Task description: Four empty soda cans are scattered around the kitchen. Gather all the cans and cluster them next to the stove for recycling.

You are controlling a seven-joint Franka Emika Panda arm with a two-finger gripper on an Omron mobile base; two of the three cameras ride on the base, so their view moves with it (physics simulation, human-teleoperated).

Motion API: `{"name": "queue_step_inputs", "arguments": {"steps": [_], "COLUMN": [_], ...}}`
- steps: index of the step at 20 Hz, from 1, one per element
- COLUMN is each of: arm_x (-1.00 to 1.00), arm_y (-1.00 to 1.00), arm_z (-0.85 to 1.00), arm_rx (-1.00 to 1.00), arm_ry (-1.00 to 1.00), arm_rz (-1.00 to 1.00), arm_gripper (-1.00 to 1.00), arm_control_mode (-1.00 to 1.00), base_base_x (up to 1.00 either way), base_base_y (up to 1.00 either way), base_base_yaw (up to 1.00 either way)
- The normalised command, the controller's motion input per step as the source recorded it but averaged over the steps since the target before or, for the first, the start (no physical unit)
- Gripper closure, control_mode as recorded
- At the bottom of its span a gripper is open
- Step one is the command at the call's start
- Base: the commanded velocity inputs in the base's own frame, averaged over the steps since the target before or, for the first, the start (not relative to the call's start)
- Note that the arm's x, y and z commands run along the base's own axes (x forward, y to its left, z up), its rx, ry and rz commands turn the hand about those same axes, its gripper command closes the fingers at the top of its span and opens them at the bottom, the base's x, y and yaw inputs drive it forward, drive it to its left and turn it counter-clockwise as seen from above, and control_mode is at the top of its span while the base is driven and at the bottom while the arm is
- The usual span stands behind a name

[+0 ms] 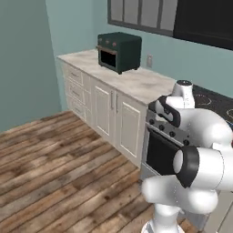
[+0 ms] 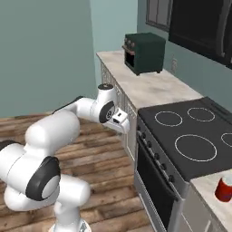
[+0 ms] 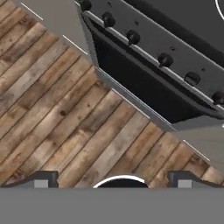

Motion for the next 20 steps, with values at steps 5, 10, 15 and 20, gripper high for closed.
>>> {"name": "queue_step_inputs", "arguments": {"steps": [5,10,15,20], "arm_x": [0.00,0.00,0.00,0.00], "arm_y": [0.00,0.00,0.00,0.00], "arm_z": [0.00,0.00,0.00,0.00], "arm_rx": [0.00,0.00,0.00,0.00], "arm_ry": [0.00,0.00,0.00,0.00], "arm_rz": [0.00,0.00,0.00,0.00], "arm_gripper": [-1.00,-1.00,-1.00,-1.00], "arm_control_mode": [1.00,1.00,1.00,1.00], "base_base_x": [-0.02,-0.01,0.00,0.00], "base_base_y": [0.00,0.00,0.00,0.00], "base_base_yaw": [1.00,1.00,1.00,1.00]}}
